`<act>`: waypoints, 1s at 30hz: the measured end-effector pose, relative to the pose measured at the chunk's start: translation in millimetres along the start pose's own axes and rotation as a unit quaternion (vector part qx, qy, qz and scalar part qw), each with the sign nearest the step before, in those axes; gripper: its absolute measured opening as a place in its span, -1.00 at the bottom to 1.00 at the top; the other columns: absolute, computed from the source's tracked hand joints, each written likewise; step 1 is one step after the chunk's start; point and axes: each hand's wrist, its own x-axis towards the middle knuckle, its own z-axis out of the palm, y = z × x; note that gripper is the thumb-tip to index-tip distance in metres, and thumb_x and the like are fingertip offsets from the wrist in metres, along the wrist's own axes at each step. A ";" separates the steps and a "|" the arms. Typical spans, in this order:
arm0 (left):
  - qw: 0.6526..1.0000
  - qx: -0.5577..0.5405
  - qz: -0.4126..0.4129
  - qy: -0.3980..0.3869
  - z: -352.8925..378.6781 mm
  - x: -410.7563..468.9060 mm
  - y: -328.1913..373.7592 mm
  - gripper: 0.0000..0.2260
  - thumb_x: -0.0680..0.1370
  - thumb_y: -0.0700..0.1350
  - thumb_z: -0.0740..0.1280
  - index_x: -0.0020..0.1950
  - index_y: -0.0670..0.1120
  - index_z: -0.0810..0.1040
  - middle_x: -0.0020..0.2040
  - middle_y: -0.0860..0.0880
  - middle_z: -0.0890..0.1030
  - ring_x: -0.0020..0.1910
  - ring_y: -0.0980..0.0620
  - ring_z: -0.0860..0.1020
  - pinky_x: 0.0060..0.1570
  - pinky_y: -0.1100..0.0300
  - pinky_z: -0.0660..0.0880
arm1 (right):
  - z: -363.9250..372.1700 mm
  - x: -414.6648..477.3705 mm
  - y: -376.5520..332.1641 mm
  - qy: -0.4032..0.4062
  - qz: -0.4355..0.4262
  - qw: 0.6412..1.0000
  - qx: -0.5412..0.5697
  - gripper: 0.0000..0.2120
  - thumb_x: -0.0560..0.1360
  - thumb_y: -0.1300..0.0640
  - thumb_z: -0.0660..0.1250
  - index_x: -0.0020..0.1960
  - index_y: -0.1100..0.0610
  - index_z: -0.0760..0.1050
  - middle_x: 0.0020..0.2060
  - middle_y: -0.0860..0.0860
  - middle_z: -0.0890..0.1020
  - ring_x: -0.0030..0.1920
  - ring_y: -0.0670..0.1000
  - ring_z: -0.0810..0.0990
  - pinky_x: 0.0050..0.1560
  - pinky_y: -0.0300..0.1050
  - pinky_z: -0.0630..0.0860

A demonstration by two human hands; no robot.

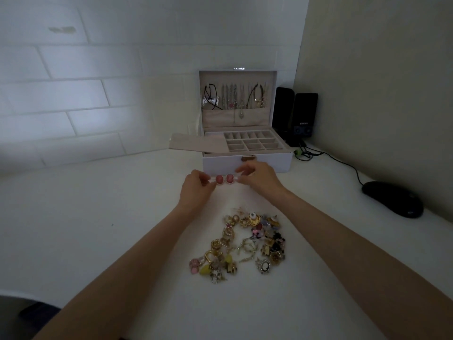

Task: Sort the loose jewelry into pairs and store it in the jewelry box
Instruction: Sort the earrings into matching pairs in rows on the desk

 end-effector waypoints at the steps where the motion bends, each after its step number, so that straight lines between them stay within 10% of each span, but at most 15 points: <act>1: 1.000 -0.006 -0.005 -0.015 -3.2 -7.0 2.7 -0.79 0.50 -0.12 0.36 0.08 -0.16 0.47 -0.03 -0.06 0.51 -0.07 0.00 0.48 -0.16 0.23 0.37 | -5.8 -8.3 -2.0 -0.013 -0.010 1.000 -0.002 -0.80 0.41 0.17 0.44 0.04 0.13 0.59 -0.11 0.06 0.60 -0.12 0.00 0.57 -0.03 -0.14 0.52; 8: 0.972 0.049 0.005 -0.229 -17.9 -45.2 24.6 -0.82 0.46 -0.03 0.41 -0.02 -0.09 0.54 -0.16 0.02 0.57 -0.20 0.12 0.50 -0.21 0.30 0.40 | -39.2 -62.8 -10.6 -0.108 -0.038 0.992 -0.051 -0.90 0.38 0.08 0.48 -0.11 -0.02 0.63 -0.21 -0.05 0.63 -0.31 -0.26 0.50 -0.23 -0.30 0.43; 21: 0.982 0.076 0.118 -0.123 -7.3 -54.8 17.4 -0.89 0.48 -0.01 0.38 -0.15 -0.04 0.58 -0.23 0.03 0.63 -0.24 0.11 0.53 -0.14 0.25 0.44 | -39.0 -82.4 1.0 -0.116 -0.024 0.990 -0.081 -0.88 0.34 0.21 0.50 -0.15 0.07 0.63 -0.31 -0.12 0.59 -0.36 -0.21 0.47 -0.34 -0.38 0.36; 25: 0.967 0.039 0.240 -0.076 -1.9 -66.3 27.5 -0.90 0.46 -0.05 0.40 -0.06 0.06 0.55 -0.17 0.18 0.58 -0.18 0.20 0.47 -0.21 0.46 0.30 | -43.2 -84.7 -3.9 -0.073 -0.039 0.997 0.001 -0.86 0.33 0.26 0.50 -0.16 0.07 0.61 -0.26 -0.05 0.64 -0.29 -0.16 0.54 -0.22 -0.31 0.45; 30: 0.973 -0.073 0.175 -0.129 4.0 -71.2 29.4 -0.87 0.44 -0.06 0.43 -0.06 0.08 0.54 -0.14 0.11 0.63 -0.14 0.19 0.56 -0.16 0.40 0.42 | -43.2 -89.9 -10.2 -0.075 -0.067 0.986 0.134 -0.82 0.31 0.34 0.49 -0.18 0.12 0.60 -0.22 0.07 0.68 -0.21 -0.03 0.63 -0.06 -0.13 0.60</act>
